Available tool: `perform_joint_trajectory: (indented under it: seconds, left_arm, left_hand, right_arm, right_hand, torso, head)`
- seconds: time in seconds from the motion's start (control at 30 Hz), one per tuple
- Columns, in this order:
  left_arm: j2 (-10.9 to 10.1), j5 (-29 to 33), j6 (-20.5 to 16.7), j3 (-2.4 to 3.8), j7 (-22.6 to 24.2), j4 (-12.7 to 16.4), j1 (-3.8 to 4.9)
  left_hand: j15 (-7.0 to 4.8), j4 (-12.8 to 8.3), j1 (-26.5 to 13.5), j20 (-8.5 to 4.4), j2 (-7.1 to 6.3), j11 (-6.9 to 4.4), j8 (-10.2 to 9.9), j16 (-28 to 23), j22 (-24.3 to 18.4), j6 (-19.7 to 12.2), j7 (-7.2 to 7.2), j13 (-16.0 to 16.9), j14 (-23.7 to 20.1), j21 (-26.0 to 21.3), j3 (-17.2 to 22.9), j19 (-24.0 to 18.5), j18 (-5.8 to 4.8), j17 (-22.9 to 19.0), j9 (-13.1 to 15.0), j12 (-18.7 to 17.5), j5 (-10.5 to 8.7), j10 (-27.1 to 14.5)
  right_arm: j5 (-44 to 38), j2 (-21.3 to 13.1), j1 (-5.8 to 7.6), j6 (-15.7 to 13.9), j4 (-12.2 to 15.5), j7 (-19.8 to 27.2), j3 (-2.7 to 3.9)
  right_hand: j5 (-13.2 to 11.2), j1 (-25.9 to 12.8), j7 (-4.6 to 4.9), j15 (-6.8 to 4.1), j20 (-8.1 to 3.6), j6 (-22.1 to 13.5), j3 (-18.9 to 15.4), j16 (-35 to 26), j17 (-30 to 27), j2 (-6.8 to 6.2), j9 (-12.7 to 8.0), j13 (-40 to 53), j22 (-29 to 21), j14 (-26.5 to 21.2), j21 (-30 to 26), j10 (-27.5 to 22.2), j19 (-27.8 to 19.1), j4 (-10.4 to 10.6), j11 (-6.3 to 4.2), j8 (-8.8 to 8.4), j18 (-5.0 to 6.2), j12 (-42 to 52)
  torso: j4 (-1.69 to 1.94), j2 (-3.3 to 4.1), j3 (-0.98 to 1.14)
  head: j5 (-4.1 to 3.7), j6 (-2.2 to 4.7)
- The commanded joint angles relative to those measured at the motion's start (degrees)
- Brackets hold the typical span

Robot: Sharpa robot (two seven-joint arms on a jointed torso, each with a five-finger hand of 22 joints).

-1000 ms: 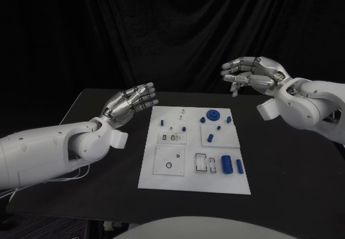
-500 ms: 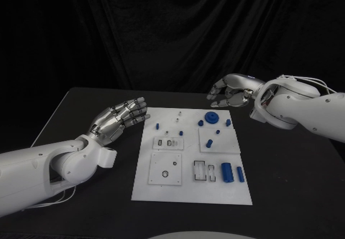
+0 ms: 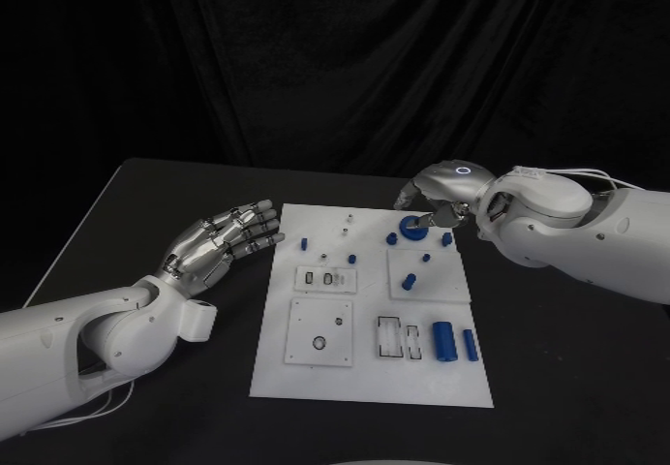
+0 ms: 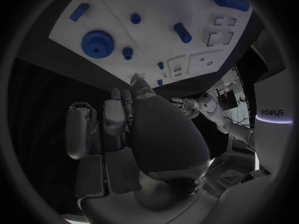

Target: Assemble the parts on the task board

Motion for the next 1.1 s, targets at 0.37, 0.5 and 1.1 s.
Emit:
perform_joint_trajectory:
  seconds: [0.37, 0.5, 1.1]
  left_arm:
    - [-0.1, -0.2, 0.4, 0.06, 12.5, 0.6, 0.13]
    - [-0.3, -0.2, 0.5, 0.05, 12.5, 0.8, 0.13]
    - [-0.6, -0.2, 1.4, -0.07, 11.7, 0.3, 0.09]
  left_hand:
    - [-0.1, -0.7, -0.3, -0.09, -0.08, 0.13, 0.1, 0.0, 0.0, 0.3, 0.05, 0.0, 0.2, 0.4, 0.5, 0.4, -0.8, 0.0, 0.0, 0.1, 0.42, 0.2]
    - [-0.1, -0.7, -0.3, -0.09, -0.03, 0.14, 0.0, 0.0, 0.0, 0.3, 0.05, 0.0, 0.1, 0.4, 0.6, 0.4, -0.81, 0.0, 0.0, 0.2, 0.45, 0.2]
    - [-0.04, -1.5, -0.5, -0.09, 0.41, 0.42, -0.2, -0.1, -0.1, 0.0, 0.24, -0.1, -0.2, 0.2, 1.7, 0.0, -0.9, -0.1, -0.1, 0.1, 0.6, -0.1]
  right_arm:
    - [-6.2, 0.6, -2.2, -0.5, -0.7, -3.3, 0.04]
    - [-6.3, 0.6, -2.79, -0.9, -0.9, -3.2, 0.04]
    - [-6.4, 2.7, -5.08, -6.7, -5.5, 0.8, 0.04]
  right_hand:
    - [-0.1, -0.3, -0.9, -0.05, -0.16, -0.8, 1.1, -0.3, 0.4, -0.83, 0.0, 0.2, 0.0, 0.2, -0.4, 1.0, -0.2, -0.4, 0.22, -1.64, -0.7, -1.0]
    - [0.3, -0.3, -1.0, 0.11, -0.06, -0.8, 1.5, -0.3, 0.5, -0.87, 0.0, 0.3, 0.1, 0.3, -0.4, 1.6, -0.2, -0.6, 0.21, -1.95, -0.73, -1.1]
    - [5.0, -0.6, -3.62, 1.51, 1.18, -0.9, 5.1, -0.2, 1.5, -0.4, 0.1, 0.2, 0.5, 0.3, -0.5, 4.4, -0.1, -1.3, 0.52, -4.35, -0.76, -3.0]
  torso:
    - [0.37, 1.75, -0.17]
    - [0.4, 1.54, -0.23]
    - [0.34, 1.07, -0.24]
  head:
    - [-1.27, 1.67]
    - [-1.05, 1.46]
    - [-0.91, 1.77]
